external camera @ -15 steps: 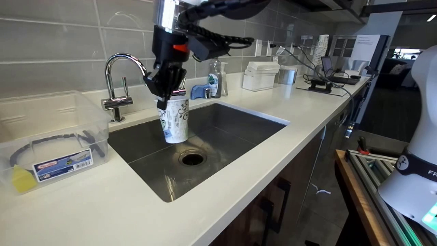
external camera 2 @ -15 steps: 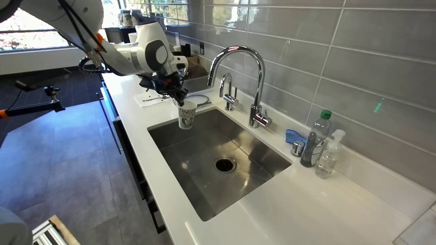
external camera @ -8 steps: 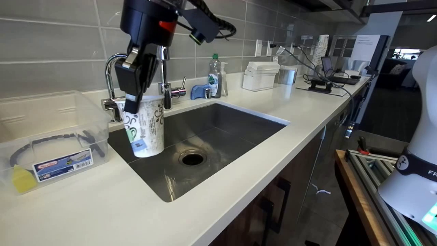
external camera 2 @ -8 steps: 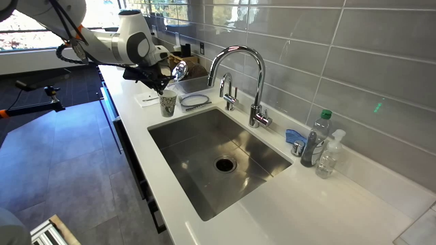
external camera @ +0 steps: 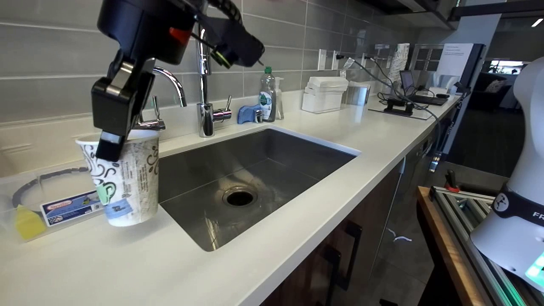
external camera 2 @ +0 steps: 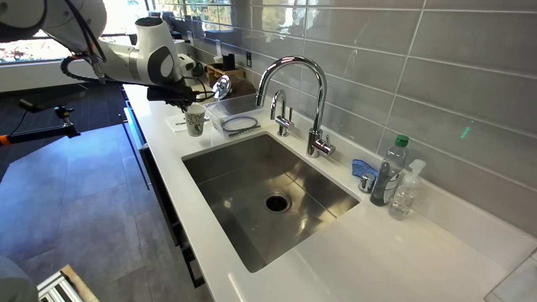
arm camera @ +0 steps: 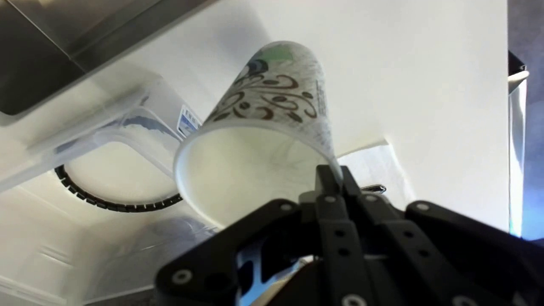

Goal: Empty the cup

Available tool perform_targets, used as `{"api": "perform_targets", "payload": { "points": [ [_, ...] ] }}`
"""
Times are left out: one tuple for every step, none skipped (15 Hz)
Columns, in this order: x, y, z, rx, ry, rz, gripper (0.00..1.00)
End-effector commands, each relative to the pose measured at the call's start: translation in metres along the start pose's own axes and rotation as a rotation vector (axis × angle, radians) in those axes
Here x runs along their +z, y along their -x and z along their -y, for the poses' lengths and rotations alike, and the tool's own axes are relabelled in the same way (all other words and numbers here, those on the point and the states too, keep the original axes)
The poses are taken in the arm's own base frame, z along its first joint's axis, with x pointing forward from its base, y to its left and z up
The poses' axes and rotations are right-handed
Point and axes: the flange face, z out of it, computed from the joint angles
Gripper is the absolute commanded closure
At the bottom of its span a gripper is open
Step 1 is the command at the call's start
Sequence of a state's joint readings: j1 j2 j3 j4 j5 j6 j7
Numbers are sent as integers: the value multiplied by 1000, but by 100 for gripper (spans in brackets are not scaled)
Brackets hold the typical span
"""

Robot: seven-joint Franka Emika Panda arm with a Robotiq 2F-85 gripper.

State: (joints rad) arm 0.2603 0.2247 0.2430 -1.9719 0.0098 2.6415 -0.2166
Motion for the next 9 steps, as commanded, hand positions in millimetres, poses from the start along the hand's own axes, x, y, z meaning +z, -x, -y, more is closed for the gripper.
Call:
{"api": "perform_targets", "payload": {
  "points": [
    [28,-5,-3,-59,-2,-50,99],
    [34,-4,-4,-75,5,-62,99],
    [39,-2,-5,-86,8,-63,99],
    [44,-1,-6,-94,10,-65,99],
    [48,1,-6,-102,11,-62,99],
    [51,2,-6,-109,7,-56,99],
    [53,3,-6,-110,8,-57,71],
    [52,1,-5,-105,-9,-50,69],
    [48,0,-6,-106,-10,-52,64]
  ]
}}
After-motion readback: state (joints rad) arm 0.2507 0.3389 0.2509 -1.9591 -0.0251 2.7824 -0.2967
